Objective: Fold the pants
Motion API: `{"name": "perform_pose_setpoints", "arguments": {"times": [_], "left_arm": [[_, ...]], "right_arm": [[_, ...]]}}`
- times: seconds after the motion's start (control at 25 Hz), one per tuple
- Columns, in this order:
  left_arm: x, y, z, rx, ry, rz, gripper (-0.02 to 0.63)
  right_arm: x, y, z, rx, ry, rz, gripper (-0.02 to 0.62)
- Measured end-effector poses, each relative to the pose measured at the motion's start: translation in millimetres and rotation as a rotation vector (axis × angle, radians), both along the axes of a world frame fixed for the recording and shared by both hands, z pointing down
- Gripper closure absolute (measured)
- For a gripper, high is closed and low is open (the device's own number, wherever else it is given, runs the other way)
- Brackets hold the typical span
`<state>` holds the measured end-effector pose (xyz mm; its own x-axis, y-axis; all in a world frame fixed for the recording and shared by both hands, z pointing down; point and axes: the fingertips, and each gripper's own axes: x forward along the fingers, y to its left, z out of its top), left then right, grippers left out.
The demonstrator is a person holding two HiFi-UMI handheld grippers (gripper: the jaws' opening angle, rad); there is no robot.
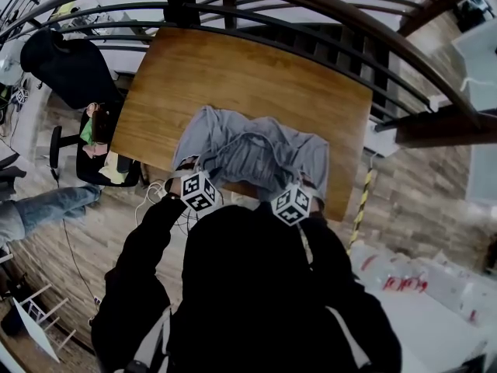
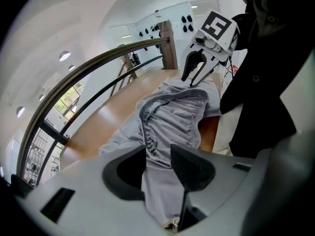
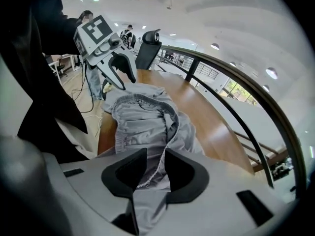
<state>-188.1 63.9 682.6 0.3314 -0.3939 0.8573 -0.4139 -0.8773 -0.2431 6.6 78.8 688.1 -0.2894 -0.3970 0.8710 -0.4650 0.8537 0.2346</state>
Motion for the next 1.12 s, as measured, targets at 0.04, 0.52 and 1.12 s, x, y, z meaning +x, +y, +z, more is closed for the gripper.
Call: {"name": "perform_pose_setpoints", "arguments": {"times": [0.04, 0.52, 1.12], "left_arm": [[1, -4, 1, 0.000, 0.007, -0.013, 0.457], [-60, -64, 20, -0.117, 0.147, -0.481, 0.457], [-162, -45, 56, -0.182, 0.189, -0.870, 0.457]], "right_arm": [[0, -4, 2, 0.002, -0.003, 0.014, 0.499], [-48, -48, -16, -0.024, -0.152, 0.085, 0.499], [-198, -144, -9, -0.020, -0.160, -0.211, 0.499]]}}
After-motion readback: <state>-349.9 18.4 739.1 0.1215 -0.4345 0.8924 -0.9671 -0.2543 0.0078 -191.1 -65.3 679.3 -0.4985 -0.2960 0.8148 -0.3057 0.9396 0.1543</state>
